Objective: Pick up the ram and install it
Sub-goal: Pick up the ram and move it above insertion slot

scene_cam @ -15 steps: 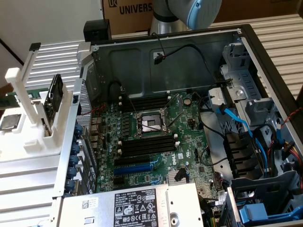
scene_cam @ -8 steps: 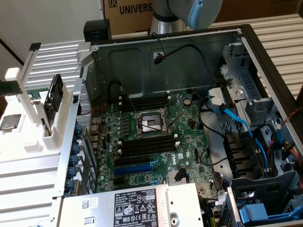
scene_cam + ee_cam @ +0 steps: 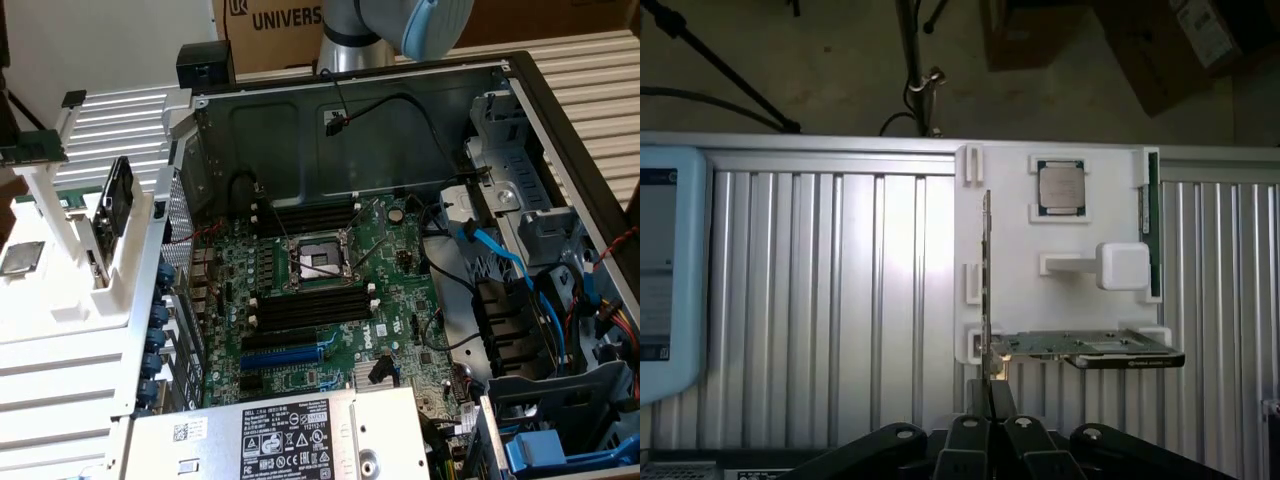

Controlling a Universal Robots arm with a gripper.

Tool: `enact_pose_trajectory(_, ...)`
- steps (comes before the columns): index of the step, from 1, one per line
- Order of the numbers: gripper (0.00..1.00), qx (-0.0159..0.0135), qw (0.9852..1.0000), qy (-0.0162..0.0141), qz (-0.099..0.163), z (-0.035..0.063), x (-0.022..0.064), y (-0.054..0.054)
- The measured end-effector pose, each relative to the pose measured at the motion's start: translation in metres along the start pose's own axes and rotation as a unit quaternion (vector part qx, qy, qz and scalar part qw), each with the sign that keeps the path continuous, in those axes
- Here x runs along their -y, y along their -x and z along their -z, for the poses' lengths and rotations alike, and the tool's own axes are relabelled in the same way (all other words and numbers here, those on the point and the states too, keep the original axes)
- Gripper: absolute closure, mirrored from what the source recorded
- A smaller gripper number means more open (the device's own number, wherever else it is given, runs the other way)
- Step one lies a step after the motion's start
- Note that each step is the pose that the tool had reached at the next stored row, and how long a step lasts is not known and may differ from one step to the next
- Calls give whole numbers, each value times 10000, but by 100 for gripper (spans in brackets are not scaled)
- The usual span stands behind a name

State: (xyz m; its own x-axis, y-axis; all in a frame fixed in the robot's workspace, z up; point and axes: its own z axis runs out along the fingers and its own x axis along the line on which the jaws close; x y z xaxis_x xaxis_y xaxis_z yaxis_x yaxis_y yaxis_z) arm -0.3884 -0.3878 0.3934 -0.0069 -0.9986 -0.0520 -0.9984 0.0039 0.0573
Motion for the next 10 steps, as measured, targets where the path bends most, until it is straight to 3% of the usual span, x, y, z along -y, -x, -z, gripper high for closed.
enact_pose_trajectory(3,88,-2,10000,2,1,9,53,0)
enact_pose_trajectory(10,88,-1,10000,17,1,189,402,0)
